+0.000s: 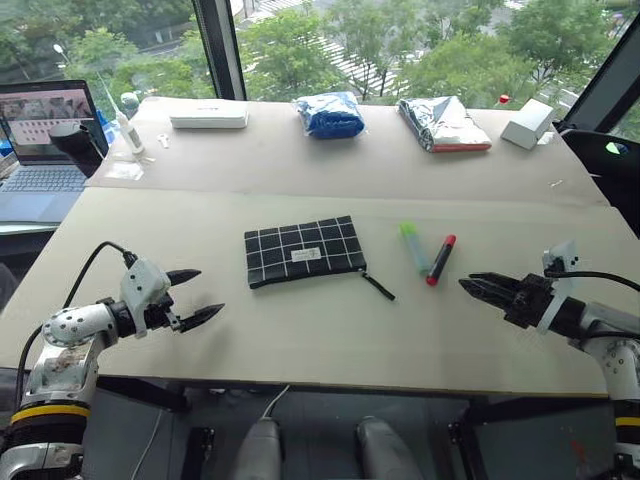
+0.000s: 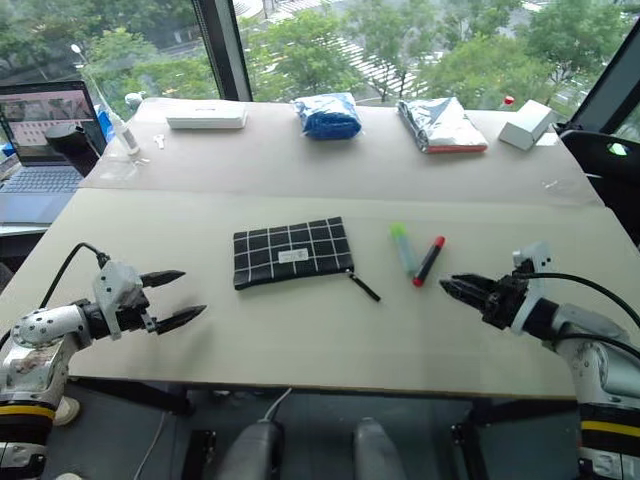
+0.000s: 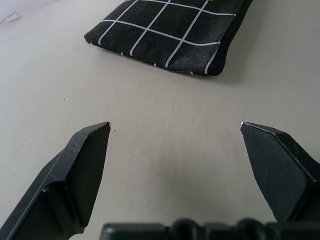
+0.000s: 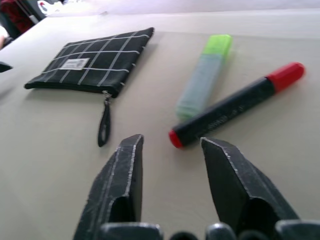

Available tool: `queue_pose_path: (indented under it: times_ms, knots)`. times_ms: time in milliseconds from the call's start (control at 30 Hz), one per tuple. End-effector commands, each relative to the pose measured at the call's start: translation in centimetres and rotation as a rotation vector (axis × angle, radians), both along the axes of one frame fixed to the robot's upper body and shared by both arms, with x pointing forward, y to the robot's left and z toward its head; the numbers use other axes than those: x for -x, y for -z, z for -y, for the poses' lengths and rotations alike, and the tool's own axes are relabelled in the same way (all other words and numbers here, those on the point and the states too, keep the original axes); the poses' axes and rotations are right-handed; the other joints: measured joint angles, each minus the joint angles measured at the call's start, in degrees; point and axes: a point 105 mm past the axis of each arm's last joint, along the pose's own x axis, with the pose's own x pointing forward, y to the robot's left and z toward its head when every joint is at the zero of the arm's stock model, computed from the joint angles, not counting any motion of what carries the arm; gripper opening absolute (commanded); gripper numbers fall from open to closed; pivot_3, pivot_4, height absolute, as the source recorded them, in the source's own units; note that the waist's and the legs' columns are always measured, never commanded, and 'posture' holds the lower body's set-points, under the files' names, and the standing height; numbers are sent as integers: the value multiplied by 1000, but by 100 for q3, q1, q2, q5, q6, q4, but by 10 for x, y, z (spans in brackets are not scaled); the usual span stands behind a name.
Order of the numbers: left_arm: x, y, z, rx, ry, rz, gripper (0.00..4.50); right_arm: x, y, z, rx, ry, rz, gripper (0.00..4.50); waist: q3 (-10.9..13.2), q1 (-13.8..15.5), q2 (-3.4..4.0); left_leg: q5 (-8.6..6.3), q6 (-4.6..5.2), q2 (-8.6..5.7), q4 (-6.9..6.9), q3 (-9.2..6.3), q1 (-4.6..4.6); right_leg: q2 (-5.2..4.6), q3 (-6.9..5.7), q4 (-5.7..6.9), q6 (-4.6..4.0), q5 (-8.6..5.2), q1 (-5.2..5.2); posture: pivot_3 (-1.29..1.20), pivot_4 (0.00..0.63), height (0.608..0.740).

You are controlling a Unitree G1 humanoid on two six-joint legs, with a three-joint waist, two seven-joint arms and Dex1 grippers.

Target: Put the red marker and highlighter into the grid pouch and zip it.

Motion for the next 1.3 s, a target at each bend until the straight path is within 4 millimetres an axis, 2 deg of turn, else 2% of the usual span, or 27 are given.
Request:
queue_pose_path:
  times_ms: [33, 100, 233, 367, 467, 567, 800, 933, 1300]
  knots:
    - [-5, -15, 7, -70, 80, 92, 4500, 3, -20, -28, -31, -114, 55, 659, 0, -8, 0, 0, 0, 0, 1, 0, 0, 0, 0, 0, 0, 0, 0, 0, 150, 740]
    - [-7, -15, 12, -99, 119, 109, 4500, 0, -21, -51, -32, -176, 65, 46, 0, -24, 0, 0, 0, 0, 0, 0, 1, 1, 1, 1, 0, 0, 0, 0, 150, 740]
    - [-14, -11, 19, -182, 181, 140, 4500, -31, -10, -91, 101, -160, 117, 46, 0, -109, 0, 0, 0, 5, -5, -1, 3, 7, 0, 5, -1, 1, -7, 0, 150, 740]
    - [-22, -2, 17, -325, 230, 160, 4500, -62, -11, -135, 214, -141, 192, 46, 0, -136, 0, 0, 0, 4, -5, -1, -5, 6, 0, 9, -2, 1, -19, 0, 150, 740]
    - [-27, 0, 18, -362, 244, 178, 4500, -71, -19, -155, 226, -151, 223, 46, 0, -105, 0, 1, 1, 1, -2, -2, -55, 4, 0, 19, -39, 24, -69, 0, 150, 740]
    - [-30, 2, 20, -373, 253, 194, 4500, -75, -15, -169, 269, -169, 222, 46, 0, -32, 0, 1, 1, -2, 6, -6, -73, 1, -8, 50, -43, 27, -92, 0, 150, 740]
    - [-35, -1, 28, -358, 261, 235, 4500, -93, 16, -159, 589, -138, 275, 46, 0, -26, 0, 2, 1, -1, 9, -6, -52, 3, -10, 75, -40, 24, -86, 0, 150, 740]
    - [-37, -3, 32, -356, 271, 255, 4500, -96, 21, -156, 693, -160, 317, 46, -1, -15, -1, 3, 0, -1, 13, -5, -46, 3, -11, 83, -36, 21, -83, 0, 150, 740]
    - [-47, 2, 52, -417, 312, 395, 4500, -95, 15, -162, 687, -197, 372, 46, -2, -6, -2, 3, 0, -2, 17, -6, -45, 3, -11, 86, -40, 24, -80, 0, 150, 740]
